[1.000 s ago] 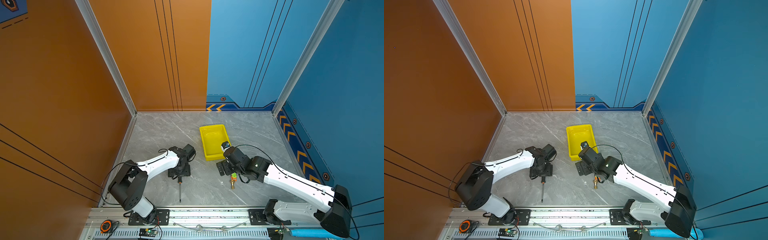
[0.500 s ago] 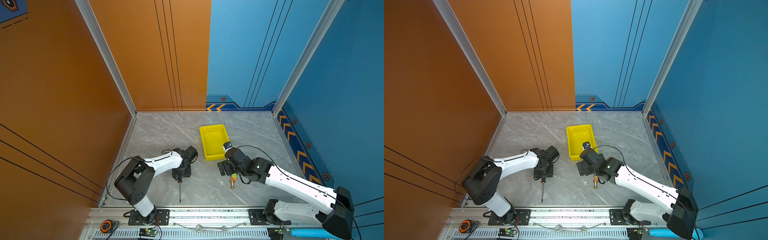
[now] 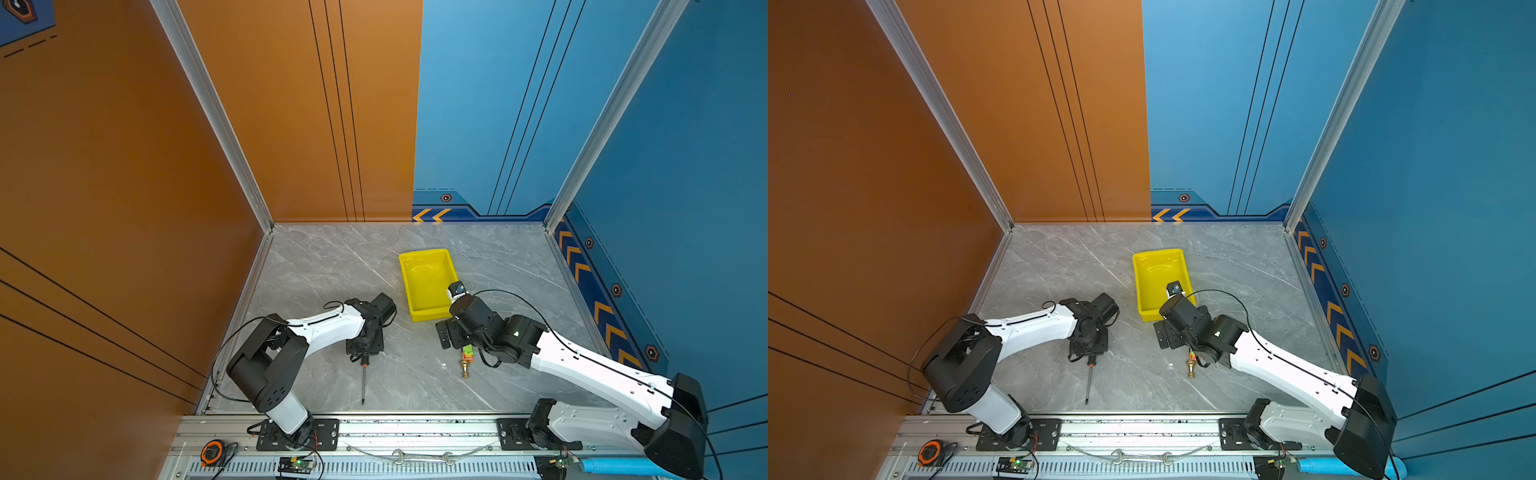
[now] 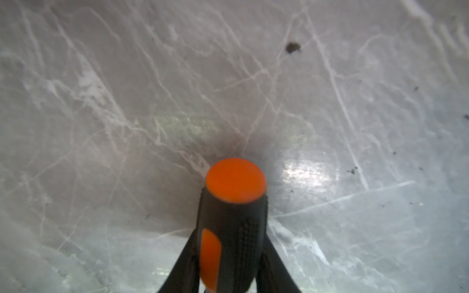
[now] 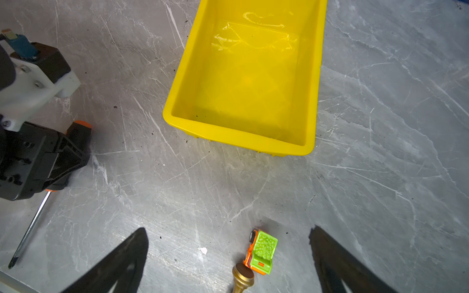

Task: Put the screwdriver in the bin
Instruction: Pick up the screwdriver from the bottom-center of the table.

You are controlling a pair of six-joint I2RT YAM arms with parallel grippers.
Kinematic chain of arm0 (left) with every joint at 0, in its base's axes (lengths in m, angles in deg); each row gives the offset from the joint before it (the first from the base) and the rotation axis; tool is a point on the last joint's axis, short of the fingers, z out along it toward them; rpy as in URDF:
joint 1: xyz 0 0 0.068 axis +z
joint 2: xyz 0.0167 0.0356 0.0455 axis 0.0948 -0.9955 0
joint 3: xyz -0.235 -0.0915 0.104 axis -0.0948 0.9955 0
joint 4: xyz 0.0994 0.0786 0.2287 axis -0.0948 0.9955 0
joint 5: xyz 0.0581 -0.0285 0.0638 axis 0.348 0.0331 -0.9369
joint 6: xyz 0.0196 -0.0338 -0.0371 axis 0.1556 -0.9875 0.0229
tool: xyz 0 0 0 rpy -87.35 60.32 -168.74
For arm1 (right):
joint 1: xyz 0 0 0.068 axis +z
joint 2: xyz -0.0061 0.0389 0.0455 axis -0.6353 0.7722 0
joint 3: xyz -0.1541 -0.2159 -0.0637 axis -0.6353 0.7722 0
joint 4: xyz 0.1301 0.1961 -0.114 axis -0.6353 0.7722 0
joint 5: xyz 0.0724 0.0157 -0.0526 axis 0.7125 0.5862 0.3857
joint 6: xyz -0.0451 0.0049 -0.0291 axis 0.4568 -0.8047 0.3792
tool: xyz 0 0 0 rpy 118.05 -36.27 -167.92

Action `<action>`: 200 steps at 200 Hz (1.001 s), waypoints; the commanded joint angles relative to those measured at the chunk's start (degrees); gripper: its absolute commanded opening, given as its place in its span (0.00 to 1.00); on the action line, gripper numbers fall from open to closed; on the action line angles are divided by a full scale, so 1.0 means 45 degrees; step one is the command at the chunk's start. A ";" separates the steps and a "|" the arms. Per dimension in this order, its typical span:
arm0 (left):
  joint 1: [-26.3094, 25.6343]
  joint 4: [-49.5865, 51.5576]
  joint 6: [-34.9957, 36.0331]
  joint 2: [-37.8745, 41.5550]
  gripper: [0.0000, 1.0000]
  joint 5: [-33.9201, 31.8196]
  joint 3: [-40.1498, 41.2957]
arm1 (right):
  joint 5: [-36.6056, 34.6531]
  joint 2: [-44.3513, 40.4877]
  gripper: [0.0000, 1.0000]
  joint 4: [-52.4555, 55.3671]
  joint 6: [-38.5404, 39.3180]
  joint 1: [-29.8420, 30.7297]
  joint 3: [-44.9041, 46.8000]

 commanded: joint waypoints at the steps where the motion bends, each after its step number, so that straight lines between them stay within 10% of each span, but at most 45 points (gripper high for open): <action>1: 0.0023 0.0418 0.0035 0.0622 0.13 -0.0242 0.0205 | -0.0285 -0.0068 1.00 -0.0124 -0.0381 -0.0098 -0.0291; 108: 0.0406 0.3044 0.1439 0.0932 0.01 -0.1153 -0.4682 | 0.0497 -0.1229 1.00 -0.0264 -0.0381 -0.1838 0.0357; 200: 0.0435 0.3362 0.1833 -0.3401 0.00 -0.0419 -1.1632 | 0.2419 -0.1045 1.00 -0.0243 0.1130 -0.5111 -0.0289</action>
